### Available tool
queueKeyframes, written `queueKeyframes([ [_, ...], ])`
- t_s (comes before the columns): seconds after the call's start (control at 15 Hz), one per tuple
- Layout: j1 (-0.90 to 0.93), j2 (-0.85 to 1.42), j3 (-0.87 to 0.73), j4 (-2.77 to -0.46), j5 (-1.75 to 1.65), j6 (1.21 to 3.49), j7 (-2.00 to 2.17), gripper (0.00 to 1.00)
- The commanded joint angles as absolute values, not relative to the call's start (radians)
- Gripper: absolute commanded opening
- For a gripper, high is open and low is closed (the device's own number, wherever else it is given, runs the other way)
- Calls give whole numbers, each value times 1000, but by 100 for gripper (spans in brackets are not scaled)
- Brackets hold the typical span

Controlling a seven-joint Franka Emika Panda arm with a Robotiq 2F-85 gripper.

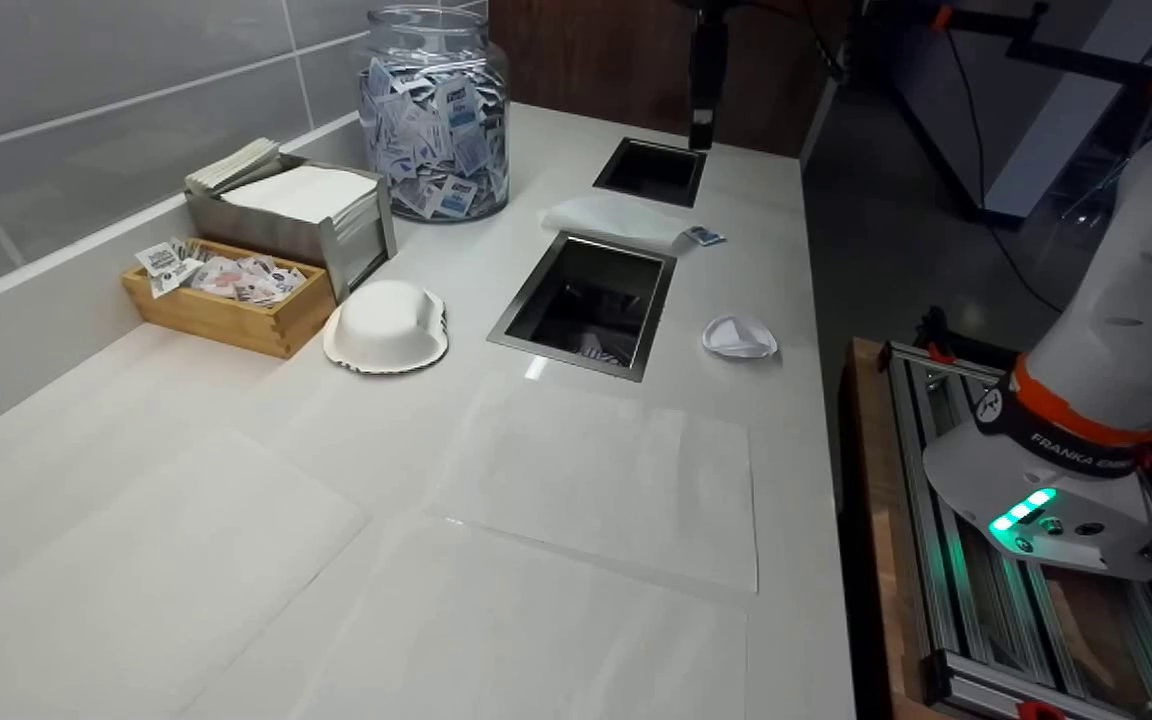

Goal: Put the white paper in the left open trash disposer

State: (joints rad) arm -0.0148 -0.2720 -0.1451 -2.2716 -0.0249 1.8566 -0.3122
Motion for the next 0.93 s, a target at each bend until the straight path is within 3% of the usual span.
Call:
queueKeyframes([
  [0.0, -27, -271, -133, -2270, -22, 1855, -315, 100],
  [0.6, 85, -131, 43, -2168, 94, 1801, -69, 100],
  [0.87, 108, -13, 113, -2108, 66, 1919, 182, 100],
])
